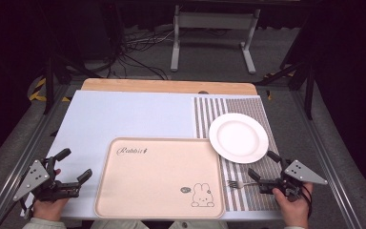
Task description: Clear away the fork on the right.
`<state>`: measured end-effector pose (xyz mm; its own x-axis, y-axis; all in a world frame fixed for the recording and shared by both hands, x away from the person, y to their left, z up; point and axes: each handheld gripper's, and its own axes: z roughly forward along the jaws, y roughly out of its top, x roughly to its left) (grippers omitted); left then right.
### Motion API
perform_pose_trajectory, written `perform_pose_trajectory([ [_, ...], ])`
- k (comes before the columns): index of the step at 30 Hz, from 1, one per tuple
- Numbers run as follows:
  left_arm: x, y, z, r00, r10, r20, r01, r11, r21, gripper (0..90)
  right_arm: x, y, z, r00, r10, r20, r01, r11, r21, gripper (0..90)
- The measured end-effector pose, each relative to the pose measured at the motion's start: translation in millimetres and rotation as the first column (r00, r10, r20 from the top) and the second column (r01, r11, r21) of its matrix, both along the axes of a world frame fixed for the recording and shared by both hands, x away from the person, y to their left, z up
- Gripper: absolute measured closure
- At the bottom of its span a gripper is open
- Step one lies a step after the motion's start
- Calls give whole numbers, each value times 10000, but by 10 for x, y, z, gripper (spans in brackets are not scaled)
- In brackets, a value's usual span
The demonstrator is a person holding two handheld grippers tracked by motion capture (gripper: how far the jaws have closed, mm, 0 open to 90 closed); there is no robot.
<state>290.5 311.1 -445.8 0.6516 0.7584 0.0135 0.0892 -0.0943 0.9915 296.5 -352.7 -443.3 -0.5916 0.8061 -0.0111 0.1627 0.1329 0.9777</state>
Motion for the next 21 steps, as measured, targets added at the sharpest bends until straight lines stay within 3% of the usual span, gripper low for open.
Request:
perform_pose_trajectory([
  [6,1,10,2,10000,53,-12,-53,9999,-92,2,-5,14,6,9999,138,-9,-138,9998,-163,14],
  [21,-1,5,2,10000,57,-45,-57,10000,25,2,-11,-1,21,9999,108,36,-108,9999,68,14],
])
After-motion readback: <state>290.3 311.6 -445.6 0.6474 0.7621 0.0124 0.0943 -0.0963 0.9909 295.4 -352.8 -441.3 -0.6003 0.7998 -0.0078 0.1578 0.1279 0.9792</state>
